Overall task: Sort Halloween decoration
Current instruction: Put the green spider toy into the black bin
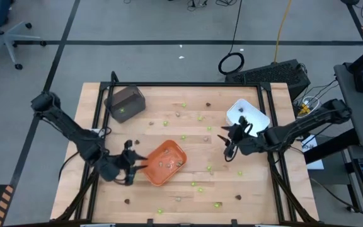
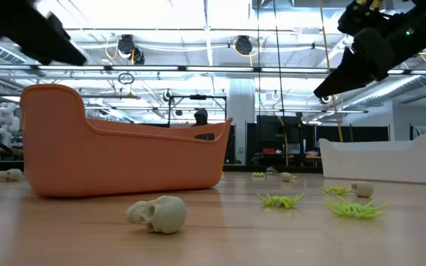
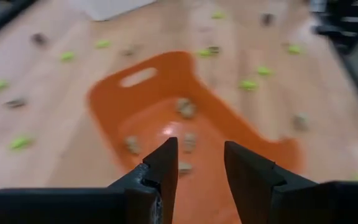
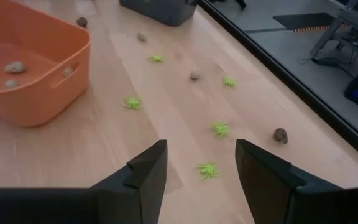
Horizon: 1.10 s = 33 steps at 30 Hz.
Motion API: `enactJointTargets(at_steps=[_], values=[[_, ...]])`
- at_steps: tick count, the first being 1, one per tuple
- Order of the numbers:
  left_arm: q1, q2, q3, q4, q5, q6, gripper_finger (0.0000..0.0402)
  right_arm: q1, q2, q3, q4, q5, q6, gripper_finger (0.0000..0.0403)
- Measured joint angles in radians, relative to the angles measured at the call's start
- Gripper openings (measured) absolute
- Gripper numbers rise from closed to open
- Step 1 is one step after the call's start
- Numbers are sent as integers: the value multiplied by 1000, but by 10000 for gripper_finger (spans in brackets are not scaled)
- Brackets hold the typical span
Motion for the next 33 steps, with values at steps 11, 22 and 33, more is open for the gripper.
enactJointTargets(at_steps=[11, 22, 33], values=[[-172, 161, 122, 13, 130, -38, 102, 8, 51, -61, 133, -7, 12, 173], [-251, 392, 134, -23, 195, -347, 104, 40, 68, -62, 247, -9, -25, 173], [-288, 450, 134, -199, 135, -482, 180, 71, 68, -62, 252, -9, -6, 173]])
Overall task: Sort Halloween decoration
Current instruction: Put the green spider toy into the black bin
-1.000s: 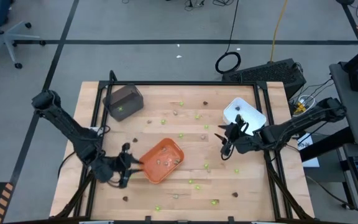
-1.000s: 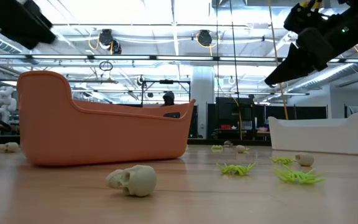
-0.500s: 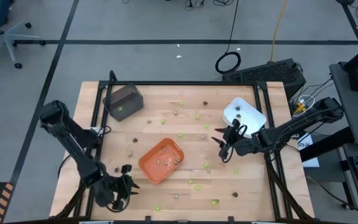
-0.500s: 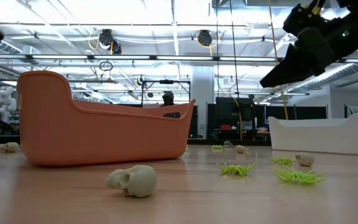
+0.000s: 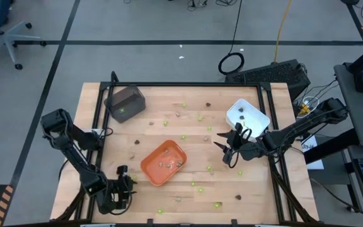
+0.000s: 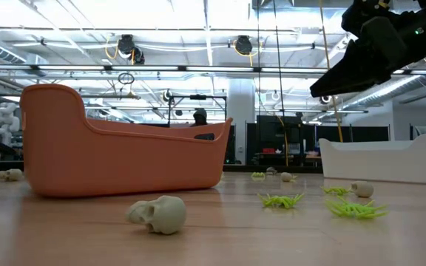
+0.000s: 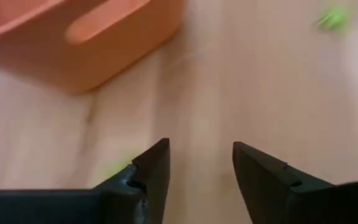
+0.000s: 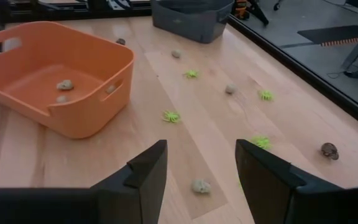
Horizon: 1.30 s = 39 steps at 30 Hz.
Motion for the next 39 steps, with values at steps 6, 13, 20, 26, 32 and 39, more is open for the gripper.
enactJointTargets(at_steps=[6, 13, 20, 26, 32, 39], values=[[21, 0, 0, -73, 30, 0, 191, 0, 1, 0, 0, 0, 2, 173], [24, 0, 0, -113, 47, -8, 191, -1, 3, 0, 0, 1, -1, 173], [45, 0, -2, -188, 58, -100, 191, -1, 3, 0, 0, 2, -16, 173], [52, 15, -6, -177, 98, -78, 191, -1, 3, 0, 0, 2, -24, 173], [51, 44, -5, -172, 101, -75, 147, -1, 3, 0, 0, 3, -36, 173], [52, 46, -6, -176, 105, -71, 38, -1, 3, 0, 0, 3, -38, 173]])
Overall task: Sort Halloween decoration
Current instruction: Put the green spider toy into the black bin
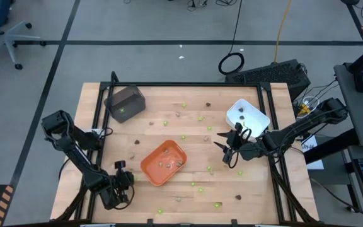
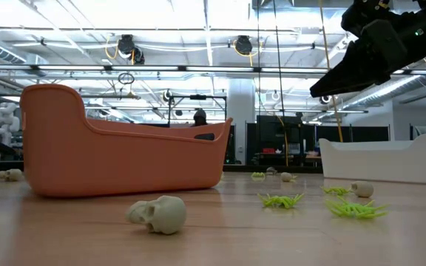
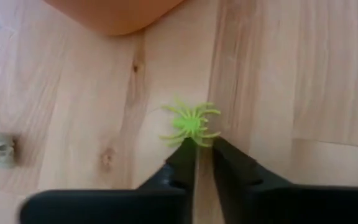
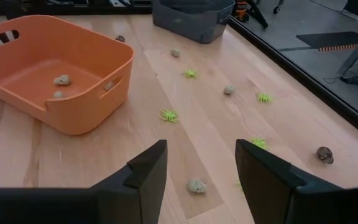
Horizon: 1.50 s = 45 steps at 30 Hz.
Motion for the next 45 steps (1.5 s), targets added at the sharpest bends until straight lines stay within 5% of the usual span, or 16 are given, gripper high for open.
enactJointTargets(at_steps=[3, 26, 39, 45], values=[[0, 1, 0, -2, -23, -1, 7, 0, 0, 0, 0, 0, 1, 173], [2, 6, 57, -47, -72, -83, 2, 0, 0, 0, -1, -3, 15, 173], [1, 13, 52, 109, -125, -86, 150, 0, 0, 0, -1, -3, 15, 173], [1, 63, 47, 138, -80, -96, 158, 0, 0, 0, -1, -4, 15, 173]])
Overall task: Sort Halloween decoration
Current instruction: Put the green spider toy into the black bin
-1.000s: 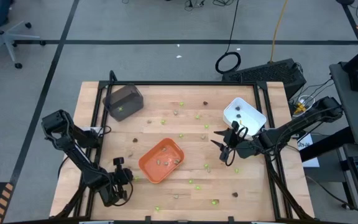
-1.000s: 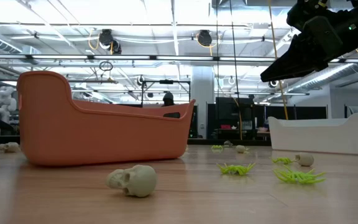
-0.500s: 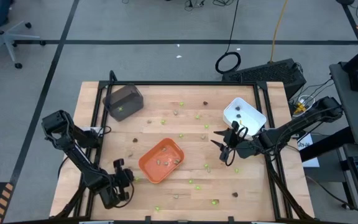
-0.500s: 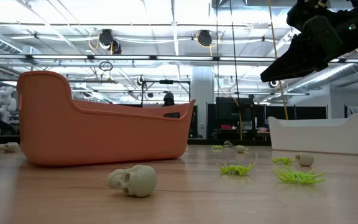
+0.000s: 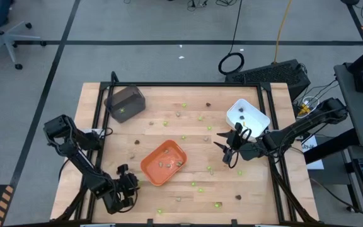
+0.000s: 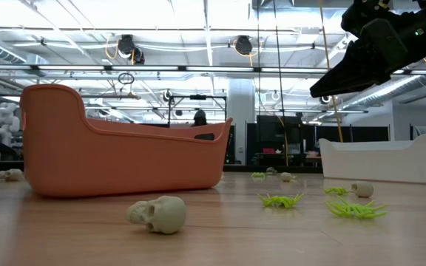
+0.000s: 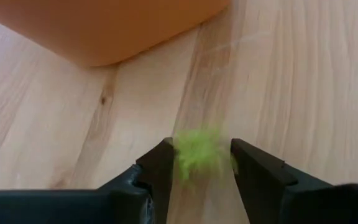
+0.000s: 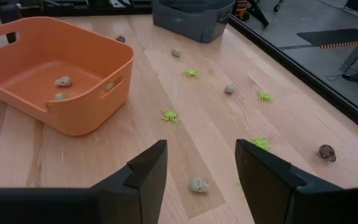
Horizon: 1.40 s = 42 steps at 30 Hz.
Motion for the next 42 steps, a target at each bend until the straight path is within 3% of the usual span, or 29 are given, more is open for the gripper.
enactJointTargets(at_steps=[14, 18, 26, 30, 38, 42], values=[[0, 1, 1, 15, -13, 10, 72, 0, 0, 0, -3, 0, 0, 173], [-2, -23, 27, 14, -57, 29, 66, 0, 0, 0, -3, 0, 0, 173], [14, -24, 61, 130, -90, 225, 66, 0, 1, 0, -2, 0, 7, 173], [32, -24, 59, 129, -66, 223, 80, 0, 1, 0, -2, 0, 8, 173], [36, 27, 59, 151, -34, 236, 158, 0, 1, 0, -3, -1, 7, 173], [36, 57, 59, 184, -32, 255, 178, 0, 1, 0, -4, -1, 7, 173]])
